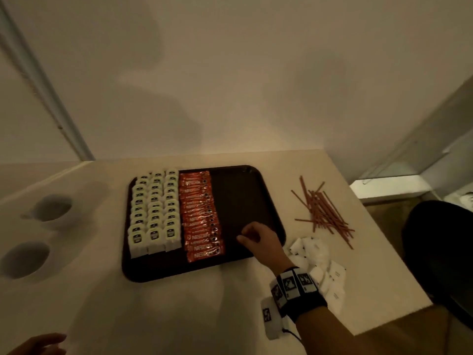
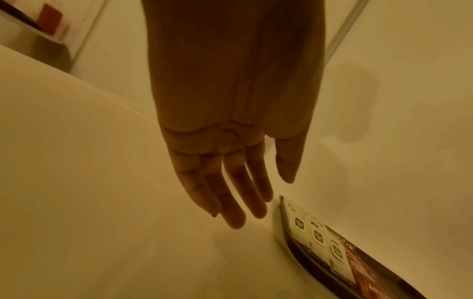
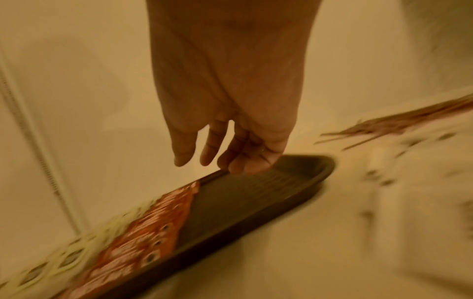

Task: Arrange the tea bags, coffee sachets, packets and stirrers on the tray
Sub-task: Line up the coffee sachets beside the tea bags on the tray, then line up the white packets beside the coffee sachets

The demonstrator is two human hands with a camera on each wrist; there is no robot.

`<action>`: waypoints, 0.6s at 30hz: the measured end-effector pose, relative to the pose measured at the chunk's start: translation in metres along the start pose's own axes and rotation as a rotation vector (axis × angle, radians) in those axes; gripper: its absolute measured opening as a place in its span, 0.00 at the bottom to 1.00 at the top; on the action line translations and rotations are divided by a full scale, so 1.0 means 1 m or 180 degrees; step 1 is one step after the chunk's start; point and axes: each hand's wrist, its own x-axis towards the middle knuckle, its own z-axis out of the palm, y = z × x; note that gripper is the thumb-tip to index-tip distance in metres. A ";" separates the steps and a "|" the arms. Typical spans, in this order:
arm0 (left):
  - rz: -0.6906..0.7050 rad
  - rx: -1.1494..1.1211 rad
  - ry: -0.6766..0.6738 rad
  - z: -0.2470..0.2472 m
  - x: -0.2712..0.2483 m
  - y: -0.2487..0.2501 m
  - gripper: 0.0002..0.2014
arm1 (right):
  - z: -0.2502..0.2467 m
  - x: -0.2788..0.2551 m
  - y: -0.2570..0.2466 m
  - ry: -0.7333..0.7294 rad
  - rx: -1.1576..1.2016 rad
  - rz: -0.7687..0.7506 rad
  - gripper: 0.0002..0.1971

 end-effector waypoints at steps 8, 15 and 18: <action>0.0608 0.0994 -0.0885 0.062 -0.034 0.090 0.09 | -0.110 -0.071 0.081 -0.0050 -0.1065 0.1224 0.49; 0.2610 0.2115 -0.2159 0.211 -0.149 0.228 0.10 | -0.114 -0.107 0.119 -0.0591 -0.0954 0.2180 0.78; 0.3314 0.2727 -0.2538 0.286 -0.166 0.257 0.34 | -0.101 -0.107 0.119 -0.0509 -0.0825 0.1993 0.80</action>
